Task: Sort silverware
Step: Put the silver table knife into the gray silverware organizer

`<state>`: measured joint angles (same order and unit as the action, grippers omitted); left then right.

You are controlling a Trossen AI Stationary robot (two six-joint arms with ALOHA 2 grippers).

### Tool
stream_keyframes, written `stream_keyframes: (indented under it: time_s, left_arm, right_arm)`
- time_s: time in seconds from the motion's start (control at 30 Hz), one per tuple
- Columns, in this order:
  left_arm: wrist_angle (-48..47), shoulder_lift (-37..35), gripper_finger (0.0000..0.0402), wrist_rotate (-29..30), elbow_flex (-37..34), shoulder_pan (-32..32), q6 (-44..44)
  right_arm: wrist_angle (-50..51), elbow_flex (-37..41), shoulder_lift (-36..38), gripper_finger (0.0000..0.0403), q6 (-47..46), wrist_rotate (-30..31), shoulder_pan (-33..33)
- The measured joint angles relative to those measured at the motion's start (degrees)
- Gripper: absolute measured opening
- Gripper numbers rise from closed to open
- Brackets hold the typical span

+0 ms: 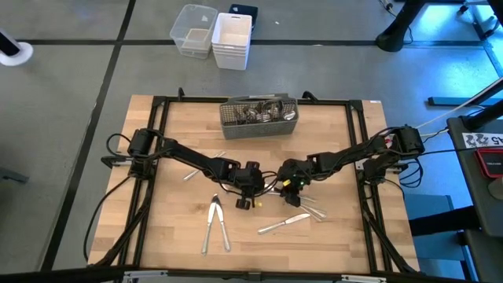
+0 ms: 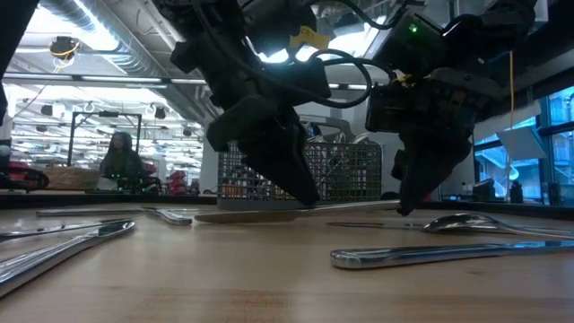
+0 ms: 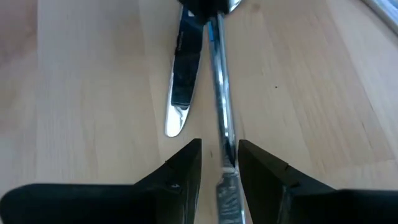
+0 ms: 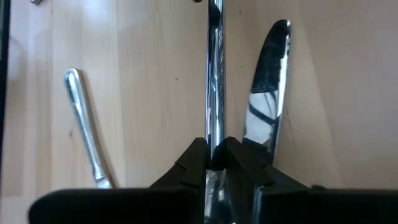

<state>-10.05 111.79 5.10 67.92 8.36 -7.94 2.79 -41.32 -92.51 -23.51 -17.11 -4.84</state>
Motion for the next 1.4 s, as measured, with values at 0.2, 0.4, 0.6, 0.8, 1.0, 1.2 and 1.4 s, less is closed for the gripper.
stream_keyframes:
  time_s: [0.2, 0.4, 0.6, 0.8, 1.0, 1.2, 1.4]
  left_arm:
    - [0.68, 1.70, 0.0100, 0.06, 0.00, 0.30, 0.44]
    - [0.01, 1.77, 0.0100, 0.97, -0.02, 0.77, 0.02]
    - [-0.17, 3.21, 0.0100, 3.85, 0.09, 0.18, 0.05]
    - [-0.80, 3.74, 0.0058, 4.19, 0.17, 0.30, 0.04]
    - [-1.03, 3.43, 0.0014, 4.15, 0.11, 0.59, 0.16]
    - [-1.73, 2.59, 0.0011, 4.32, 0.02, 0.55, 0.54]
    - [-7.26, -0.99, 0.0010, 4.60, -0.04, 0.43, 1.39]
  right_arm:
    - [0.03, -0.03, 0.02, 0.0042, -0.71, -0.43, 0.02]
    - [-0.40, -0.04, 0.02, 0.0042, -0.69, -0.50, 0.00]
    - [-1.03, -0.04, 0.02, 0.0042, -0.90, -1.10, 0.02]
    - [-1.88, -0.04, 0.04, 0.0042, -0.12, -1.81, 0.02]
    - [-2.07, -0.04, 0.04, 0.0041, 1.06, -1.55, 0.00]
    - [-2.18, -0.04, 0.04, 0.0041, 1.15, 0.95, -0.05]
    - [-2.69, -0.17, 1.59, 0.0041, 2.45, 2.15, 0.09]
